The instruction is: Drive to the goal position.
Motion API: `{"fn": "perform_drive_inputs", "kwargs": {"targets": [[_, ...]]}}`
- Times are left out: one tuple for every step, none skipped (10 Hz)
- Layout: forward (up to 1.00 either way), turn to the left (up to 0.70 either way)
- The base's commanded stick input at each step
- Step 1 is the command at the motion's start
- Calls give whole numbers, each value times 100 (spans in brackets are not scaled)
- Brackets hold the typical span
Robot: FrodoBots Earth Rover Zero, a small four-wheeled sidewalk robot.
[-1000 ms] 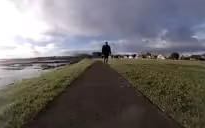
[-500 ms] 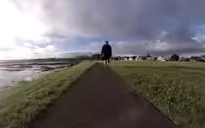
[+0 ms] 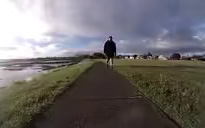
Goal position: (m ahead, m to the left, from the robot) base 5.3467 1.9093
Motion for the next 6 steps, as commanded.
{"fn": "perform_drive_inputs", "kwargs": {"targets": [[70,0],[70,0],[70,0],[70,0],[70,0],[70,0]]}}
